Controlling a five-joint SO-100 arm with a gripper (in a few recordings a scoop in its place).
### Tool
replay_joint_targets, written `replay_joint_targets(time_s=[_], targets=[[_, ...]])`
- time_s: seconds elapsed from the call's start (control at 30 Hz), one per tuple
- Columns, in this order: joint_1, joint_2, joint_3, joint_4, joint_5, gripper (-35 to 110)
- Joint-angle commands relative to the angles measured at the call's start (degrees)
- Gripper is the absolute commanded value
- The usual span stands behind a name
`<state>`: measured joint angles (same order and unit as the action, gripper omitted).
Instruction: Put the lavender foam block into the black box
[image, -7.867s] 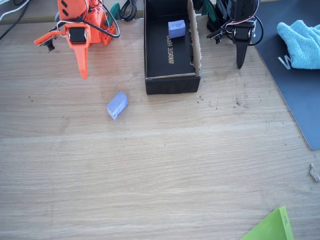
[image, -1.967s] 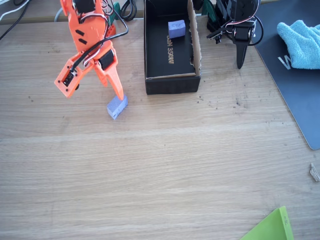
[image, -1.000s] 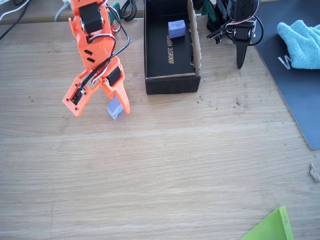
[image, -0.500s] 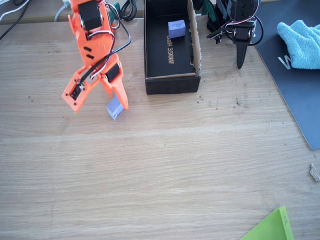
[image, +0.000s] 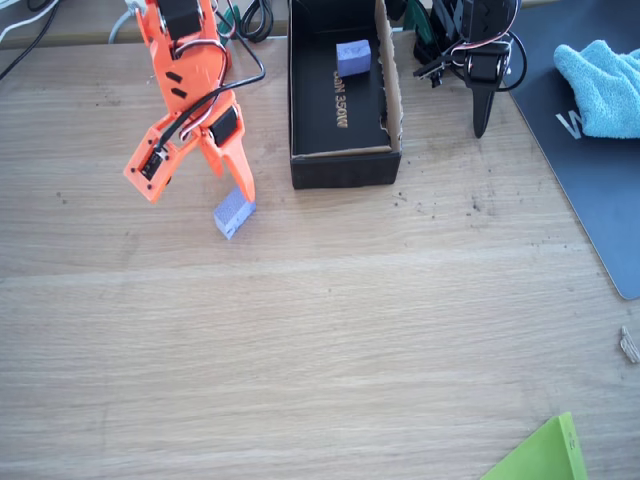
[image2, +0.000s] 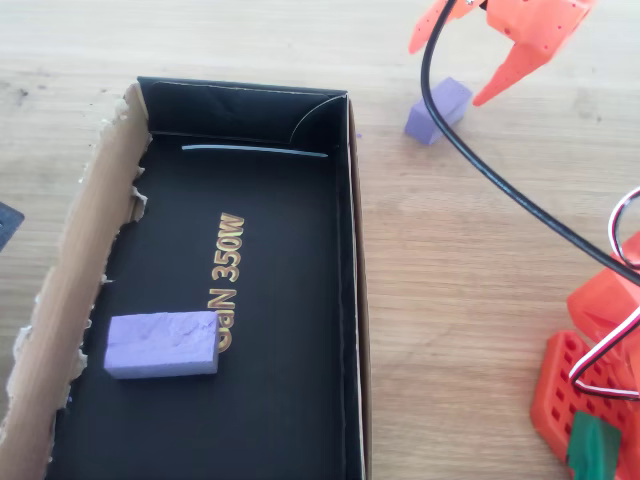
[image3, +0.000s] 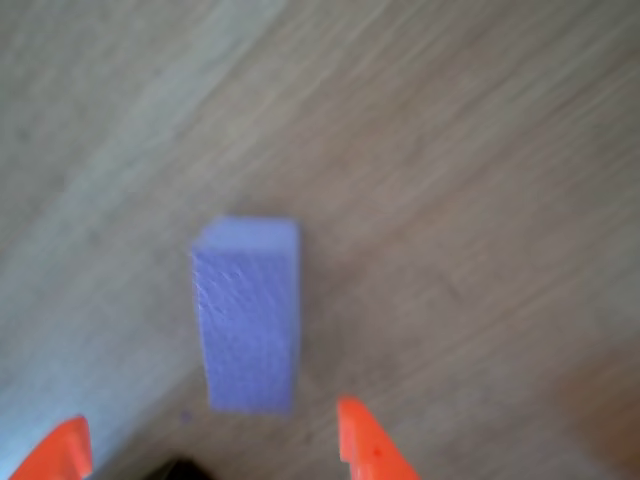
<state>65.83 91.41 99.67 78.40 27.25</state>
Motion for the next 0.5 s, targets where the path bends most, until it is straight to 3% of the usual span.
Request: replay_joint_targets(time_s=[0.0,0.47], targets=[[1.05,3.08,0.70,-1.23,0.53,32],[2.90,-2.37,2.29,-9.67,-1.23,31]])
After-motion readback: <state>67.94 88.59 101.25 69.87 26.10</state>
